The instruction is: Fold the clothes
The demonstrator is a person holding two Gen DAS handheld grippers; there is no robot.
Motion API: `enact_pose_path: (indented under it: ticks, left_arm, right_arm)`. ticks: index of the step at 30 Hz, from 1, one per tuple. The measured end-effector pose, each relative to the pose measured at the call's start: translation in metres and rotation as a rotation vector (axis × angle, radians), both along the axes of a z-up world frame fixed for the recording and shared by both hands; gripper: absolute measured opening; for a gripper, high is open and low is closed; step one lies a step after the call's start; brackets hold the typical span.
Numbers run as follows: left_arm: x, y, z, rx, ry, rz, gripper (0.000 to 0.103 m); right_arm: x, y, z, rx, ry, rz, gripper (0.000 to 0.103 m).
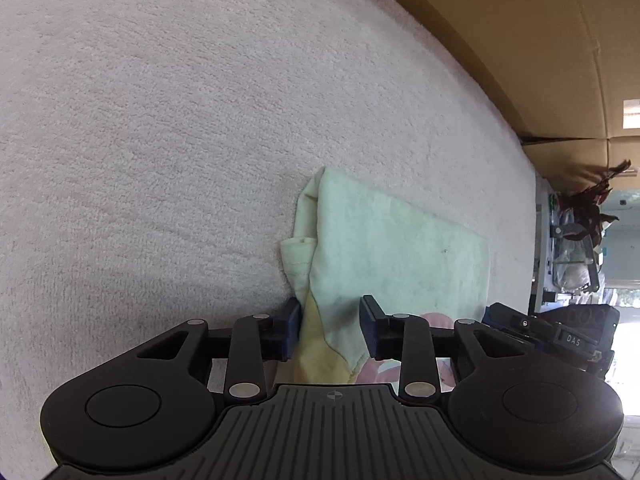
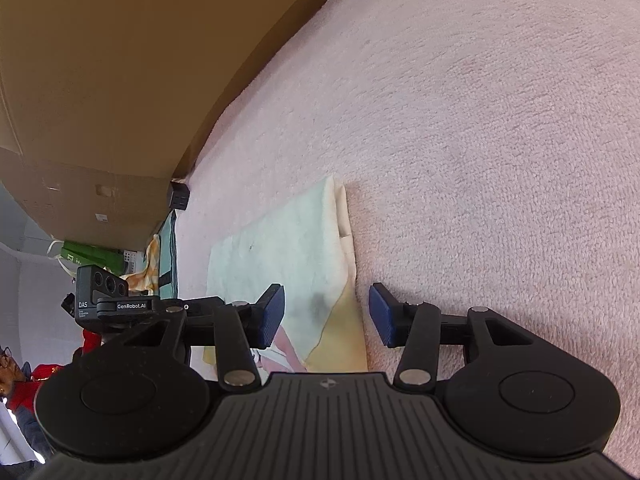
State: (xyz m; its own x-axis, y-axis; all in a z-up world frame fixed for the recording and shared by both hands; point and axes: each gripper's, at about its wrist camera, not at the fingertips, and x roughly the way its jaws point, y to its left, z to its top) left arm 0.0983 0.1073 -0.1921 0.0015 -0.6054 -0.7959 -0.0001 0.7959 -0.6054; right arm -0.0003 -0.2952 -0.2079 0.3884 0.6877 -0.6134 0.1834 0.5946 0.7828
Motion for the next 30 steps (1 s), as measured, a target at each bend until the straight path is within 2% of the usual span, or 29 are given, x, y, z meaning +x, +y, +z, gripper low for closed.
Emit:
enact_pose_path:
  ticks: [3,5,7,8,9,11,14,16,19,20,21,22,25,27,30]
  left_arm:
    - [-0.001,-0.006,0.003,-0.013,-0.005,-0.018,0.069]
    - [0.0,-0.009,0.006,0.001,-0.016,-0.036,0.073]
    - [0.0,-0.012,0.008,0.013,-0.024,-0.05,0.074]
    - [0.0,-0.012,0.009,0.017,-0.026,-0.054,0.072]
    - [0.0,-0.013,0.009,0.021,-0.027,-0.059,0.072]
    - [0.001,-0.011,0.009,0.036,-0.024,-0.058,0.064]
    - [0.002,-0.006,0.008,0.072,-0.018,-0.055,0.037]
    - [0.001,0.0,0.005,0.056,-0.008,-0.039,0.034]
    - [0.001,0.003,0.004,0.046,-0.009,-0.026,0.038]
    - [0.002,0.005,0.004,0.04,-0.007,-0.023,0.042]
    - [0.002,0.007,0.005,0.034,-0.004,-0.02,0.049]
    - [0.003,0.007,0.005,0.018,-0.001,-0.016,0.06]
    - [0.005,0.002,0.006,-0.018,-0.004,-0.015,0.078]
    - [0.004,-0.005,0.008,-0.005,-0.016,-0.034,0.082]
    - [0.003,-0.014,0.012,0.031,-0.043,-0.077,0.079]
  right_arm:
    - [0.002,0.002,-0.001,0.003,0.0,0.01,0.052]
    - [0.003,0.004,0.0,-0.006,-0.001,0.02,0.05]
    - [0.004,0.004,0.001,-0.028,0.001,0.032,0.044]
    - [0.004,0.003,0.001,-0.043,0.007,0.036,0.036]
    - [0.003,0.001,0.001,-0.057,0.014,0.038,0.023]
    - [0.002,-0.003,-0.002,-0.048,0.029,0.028,0.019]
    - [0.001,-0.003,-0.002,-0.046,0.03,0.033,0.015]
    - [0.001,0.002,0.003,-0.059,0.017,0.054,0.015]
    - [0.004,0.012,0.007,-0.111,0.002,0.079,0.019]
    - [0.004,0.014,0.008,-0.123,-0.001,0.085,0.025]
    - [0.005,0.016,0.009,-0.124,-0.004,0.091,0.029]
    - [0.005,0.017,0.01,-0.126,-0.007,0.095,0.029]
    - [0.005,0.021,0.01,-0.121,-0.002,0.085,0.027]
    - [0.003,0.019,0.007,-0.111,0.009,0.066,0.017]
    - [0.001,0.018,0.004,-0.1,0.019,0.042,0.013]
